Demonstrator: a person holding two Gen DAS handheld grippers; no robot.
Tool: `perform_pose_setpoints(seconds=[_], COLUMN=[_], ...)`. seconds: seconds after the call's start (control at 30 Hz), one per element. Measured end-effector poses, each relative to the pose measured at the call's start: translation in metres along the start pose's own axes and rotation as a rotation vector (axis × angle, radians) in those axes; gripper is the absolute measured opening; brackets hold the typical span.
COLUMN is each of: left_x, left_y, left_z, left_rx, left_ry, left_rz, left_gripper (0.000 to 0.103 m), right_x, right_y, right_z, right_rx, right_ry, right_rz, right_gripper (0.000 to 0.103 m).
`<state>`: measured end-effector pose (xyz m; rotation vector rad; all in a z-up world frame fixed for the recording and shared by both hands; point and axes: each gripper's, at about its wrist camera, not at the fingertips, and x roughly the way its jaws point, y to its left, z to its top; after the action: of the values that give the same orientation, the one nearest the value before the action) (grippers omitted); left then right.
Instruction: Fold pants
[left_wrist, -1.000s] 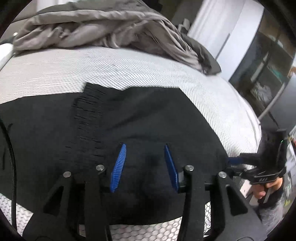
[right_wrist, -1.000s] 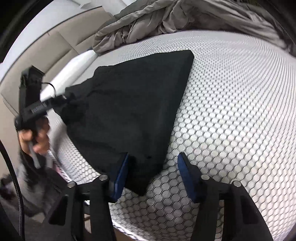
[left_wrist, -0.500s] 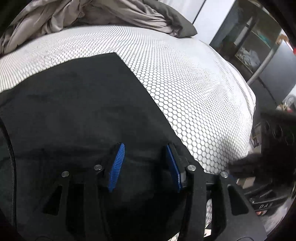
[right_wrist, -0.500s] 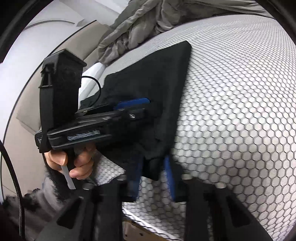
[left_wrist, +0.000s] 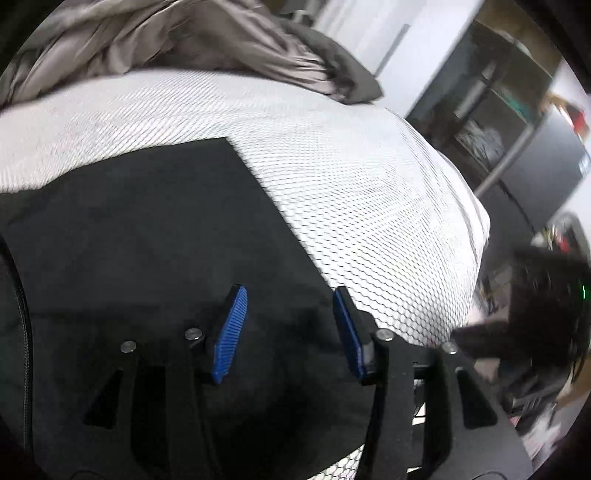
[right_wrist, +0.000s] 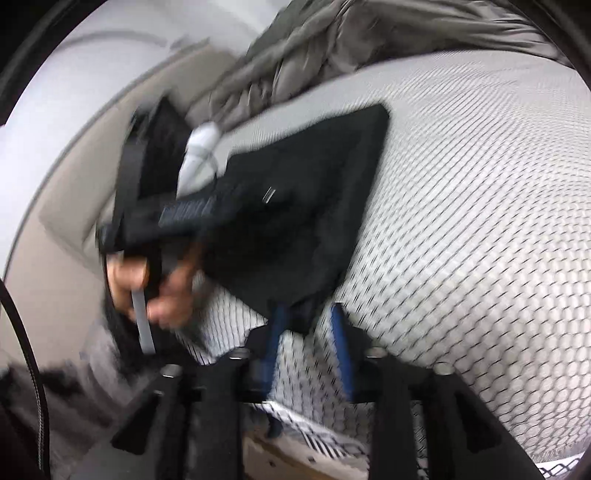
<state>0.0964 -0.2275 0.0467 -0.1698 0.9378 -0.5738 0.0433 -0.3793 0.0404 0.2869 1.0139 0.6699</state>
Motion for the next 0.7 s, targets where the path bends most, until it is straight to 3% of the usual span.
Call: perform_pose_setpoints(seconds=[0.13,0.2,0.37,0.53,0.7], left_x=[0.027,0.033,0.028,0.020,0.000], left_y=[-0.003,0.001,0.012,0.010,-0.001], left_z=[-0.002,0.000,0.003,0.003,0.000], left_rx=[-0.002,-0.026,-0.100,-0.112,-0.044], left_ry=[0.077,0.088,0.063,0.051,0.001], left_rz=[0.028,0.033,0.038,0.034,-0.017], left_gripper=[0.047,0.047,0.047,0.047,0.048], right_x=[0.023,0.035,0.033,0.026,-0.002], right_y=[-0.017,-0.023,-0.008,-0.013,-0.023], right_z=[0.010,0.012,-0.001,-0.012,-0.001], right_rx=[0.097,0.134,0.026,0.034,0.069], right_ry=[0.012,0.028,0.104,0.152,0.031], right_rz=[0.033,0.053,0.086,0.125,0.126], right_gripper=[0.031,0.011,0.002,0.004,0.018])
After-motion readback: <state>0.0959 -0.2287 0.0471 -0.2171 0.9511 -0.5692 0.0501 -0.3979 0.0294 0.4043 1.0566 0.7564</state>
